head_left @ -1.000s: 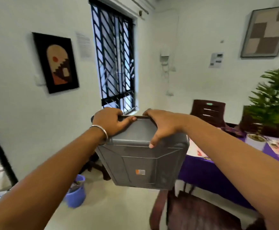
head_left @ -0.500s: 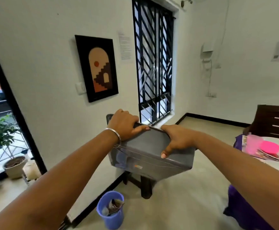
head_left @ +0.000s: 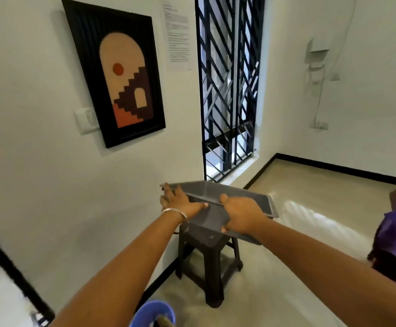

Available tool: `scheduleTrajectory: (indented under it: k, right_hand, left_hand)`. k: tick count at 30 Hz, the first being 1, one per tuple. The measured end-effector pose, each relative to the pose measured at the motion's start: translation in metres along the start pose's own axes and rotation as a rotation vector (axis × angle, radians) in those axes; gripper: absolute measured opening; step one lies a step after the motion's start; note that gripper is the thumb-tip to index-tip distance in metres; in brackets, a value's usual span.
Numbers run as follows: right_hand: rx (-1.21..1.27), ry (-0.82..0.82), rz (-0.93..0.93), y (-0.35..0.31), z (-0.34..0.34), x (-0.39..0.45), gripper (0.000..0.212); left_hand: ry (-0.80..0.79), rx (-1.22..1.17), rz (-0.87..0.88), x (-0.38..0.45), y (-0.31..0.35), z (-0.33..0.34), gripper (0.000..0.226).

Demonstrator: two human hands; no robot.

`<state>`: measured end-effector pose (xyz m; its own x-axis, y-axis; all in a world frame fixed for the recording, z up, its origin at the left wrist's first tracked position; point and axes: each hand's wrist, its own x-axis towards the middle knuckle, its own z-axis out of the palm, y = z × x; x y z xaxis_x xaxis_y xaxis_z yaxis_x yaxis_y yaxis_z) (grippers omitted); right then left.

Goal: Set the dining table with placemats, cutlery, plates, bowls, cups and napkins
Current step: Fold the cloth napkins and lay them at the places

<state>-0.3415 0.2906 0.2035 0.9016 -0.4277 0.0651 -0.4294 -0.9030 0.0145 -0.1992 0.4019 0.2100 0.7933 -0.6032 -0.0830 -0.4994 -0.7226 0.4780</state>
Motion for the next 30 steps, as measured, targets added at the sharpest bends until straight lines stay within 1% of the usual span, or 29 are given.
scheduleTrajectory:
  k: [2, 4, 5, 6, 8, 9, 10, 11, 12, 13, 14, 15, 17, 18, 19, 20, 21, 22, 23, 25, 26, 27, 28, 30]
  right_hand:
    - [0.013, -0.017, 0.004, 0.008, 0.014, 0.038, 0.066]
    - [0.054, -0.03, 0.022, 0.015, 0.028, 0.068, 0.061]
    - [0.068, -0.036, 0.022, 0.018, 0.037, 0.081, 0.059]
    - [0.079, -0.046, 0.015, 0.021, 0.047, 0.096, 0.057]
    - [0.073, -0.058, 0.006, 0.025, 0.065, 0.12, 0.054]
    - [0.062, -0.065, 0.006, 0.027, 0.076, 0.135, 0.055]
    - [0.053, -0.078, 0.004, 0.028, 0.086, 0.146, 0.055]
    - [0.055, -0.09, 0.003, 0.027, 0.096, 0.16, 0.054]
    - [0.062, -0.103, 0.001, 0.026, 0.107, 0.172, 0.052]
    - [0.068, -0.115, -0.007, 0.025, 0.116, 0.182, 0.049]
    - [0.073, -0.132, -0.016, 0.024, 0.127, 0.196, 0.046]
    - [0.077, -0.146, -0.018, 0.024, 0.138, 0.208, 0.044]
    - [0.102, -0.184, -0.016, 0.027, 0.162, 0.237, 0.039]
    - [0.114, -0.203, -0.018, 0.027, 0.17, 0.246, 0.036]
    - [0.121, -0.224, -0.024, 0.029, 0.181, 0.262, 0.034]
    - [0.139, -0.248, -0.028, 0.031, 0.189, 0.275, 0.034]
    - [0.169, -0.289, -0.025, 0.033, 0.198, 0.29, 0.036]
    - [0.198, -0.338, -0.019, 0.036, 0.205, 0.304, 0.037]
    - [0.207, -0.397, -0.016, 0.038, 0.211, 0.316, 0.036]
    - [0.199, -0.537, -0.02, 0.045, 0.227, 0.346, 0.034]
    - [0.204, -0.607, -0.018, 0.049, 0.235, 0.359, 0.037]
    - [0.207, -0.663, -0.007, 0.053, 0.241, 0.369, 0.041]
    - [0.204, -0.694, 0.005, 0.058, 0.246, 0.376, 0.044]
    - [0.196, -0.737, 0.042, 0.073, 0.265, 0.391, 0.044]
  left_hand:
    - [0.017, -0.281, -0.128, 0.032, 0.01, 0.015, 0.125]
    - [0.013, -0.603, -0.278, 0.064, 0.016, 0.033, 0.128]
    - [-0.026, -0.758, -0.347, 0.076, 0.018, 0.039, 0.126]
    - [-0.077, -0.881, -0.403, 0.09, 0.017, 0.046, 0.114]
    - [-0.185, -1.081, -0.476, 0.113, 0.011, 0.055, 0.077]
    - [-0.228, -1.178, -0.517, 0.133, 0.006, 0.062, 0.07]
    - [-0.287, -1.249, -0.565, 0.15, 0.001, 0.07, 0.076]
    - [-0.347, -1.298, -0.628, 0.17, -0.005, 0.08, 0.091]
    - [-0.368, -1.318, -0.689, 0.189, -0.008, 0.089, 0.105]
    - [-0.35, -1.313, -0.739, 0.214, -0.015, 0.111, 0.109]
    - [-0.329, -1.271, -0.734, 0.225, -0.012, 0.113, 0.099]
    - [-0.306, -1.22, -0.708, 0.227, -0.004, 0.106, 0.083]
    - [-0.214, -1.218, -0.766, 0.249, -0.003, 0.109, 0.051]
    - [-0.237, -1.211, -0.794, 0.259, -0.003, 0.115, 0.039]
    - [-0.279, -1.197, -0.804, 0.28, -0.009, 0.124, 0.038]
    - [-0.291, -1.184, -0.825, 0.304, -0.018, 0.142, 0.043]
    - [-0.268, -1.161, -0.841, 0.329, -0.031, 0.162, 0.049]
    - [-0.209, -1.135, -0.865, 0.348, -0.042, 0.18, 0.055]
    - [-0.159, -1.127, -0.904, 0.368, -0.058, 0.2, 0.054]
    - [-0.029, -1.11, -0.944, 0.386, -0.064, 0.201, 0.035]
    - [0.008, -1.123, -0.966, 0.395, -0.067, 0.204, 0.034]
    - [0.017, -1.106, -0.982, 0.402, -0.073, 0.21, 0.035]
    - [-0.006, -1.089, -0.976, 0.407, -0.079, 0.213, 0.036]
    - [-0.007, -1.078, -1.008, 0.429, -0.104, 0.253, 0.042]
